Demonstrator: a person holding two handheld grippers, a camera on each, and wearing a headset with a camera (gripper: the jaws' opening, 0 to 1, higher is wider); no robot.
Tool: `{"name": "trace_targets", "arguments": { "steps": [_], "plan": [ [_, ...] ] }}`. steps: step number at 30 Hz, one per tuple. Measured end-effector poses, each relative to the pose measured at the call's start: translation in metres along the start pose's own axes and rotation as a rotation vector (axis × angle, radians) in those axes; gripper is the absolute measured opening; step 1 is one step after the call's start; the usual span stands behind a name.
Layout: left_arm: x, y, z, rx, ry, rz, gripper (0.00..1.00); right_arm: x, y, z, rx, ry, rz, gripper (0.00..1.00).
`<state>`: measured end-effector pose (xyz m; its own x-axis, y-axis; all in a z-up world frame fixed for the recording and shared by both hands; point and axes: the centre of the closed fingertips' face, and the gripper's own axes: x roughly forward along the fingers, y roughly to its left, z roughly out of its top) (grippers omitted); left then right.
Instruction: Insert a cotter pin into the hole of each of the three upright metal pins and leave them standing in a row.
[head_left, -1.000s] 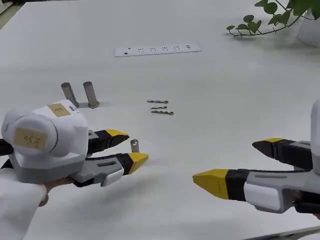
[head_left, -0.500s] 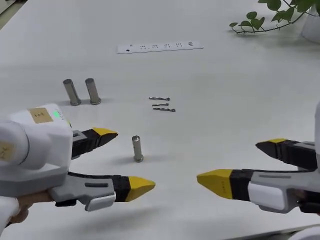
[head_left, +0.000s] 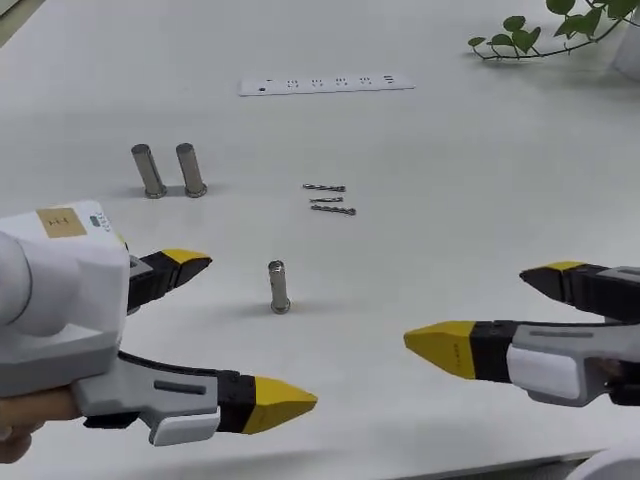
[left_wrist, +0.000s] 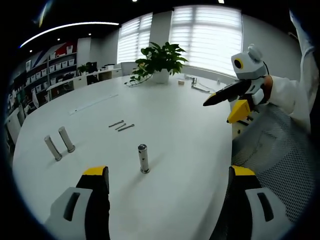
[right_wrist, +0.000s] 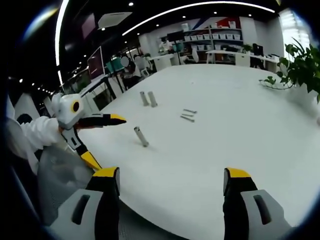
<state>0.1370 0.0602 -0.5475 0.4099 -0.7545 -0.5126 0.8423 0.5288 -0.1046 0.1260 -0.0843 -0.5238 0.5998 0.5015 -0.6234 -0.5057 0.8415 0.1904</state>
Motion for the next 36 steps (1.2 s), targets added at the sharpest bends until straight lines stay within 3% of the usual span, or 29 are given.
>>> {"name": "trace_targets", "arguments": {
  "steps": [5,9,13,15,16,21,26,30,33,36],
  "plan": [
    [-0.004,0.007,-0.010,0.004,0.030,0.027,0.99,0.001,-0.005,0.010,-0.053,-0.003,0.005,0.83],
    [-0.007,0.009,-0.010,-0.034,0.012,0.027,0.99,0.007,-0.013,0.013,-0.090,0.021,0.020,0.79],
    [-0.011,0.009,-0.010,-0.022,0.014,0.024,0.99,0.011,-0.024,0.021,-0.131,0.040,0.017,0.77],
    [-0.014,0.007,-0.007,-0.065,-0.006,0.010,0.99,0.015,-0.028,0.026,-0.164,0.056,0.021,0.76],
    [-0.016,0.007,-0.002,-0.115,-0.037,0.002,0.99,0.017,-0.029,0.029,-0.174,0.061,0.026,0.76],
    [-0.025,0.015,0.005,-0.124,-0.075,0.022,0.99,0.035,-0.040,0.047,-0.225,0.076,0.052,0.70],
    [-0.031,0.019,0.004,-0.114,-0.071,0.035,0.99,0.052,-0.047,0.054,-0.298,0.129,0.086,0.64],
    [-0.031,0.016,-0.003,-0.110,-0.048,0.021,0.99,0.066,-0.056,0.060,-0.351,0.179,0.116,0.58],
    [-0.030,0.013,-0.007,-0.108,-0.036,0.015,0.99,0.074,-0.057,0.070,-0.381,0.183,0.140,0.52],
    [-0.027,0.003,-0.009,-0.114,-0.029,0.000,0.99,0.084,-0.058,0.078,-0.430,0.200,0.158,0.47]
  ]
}}
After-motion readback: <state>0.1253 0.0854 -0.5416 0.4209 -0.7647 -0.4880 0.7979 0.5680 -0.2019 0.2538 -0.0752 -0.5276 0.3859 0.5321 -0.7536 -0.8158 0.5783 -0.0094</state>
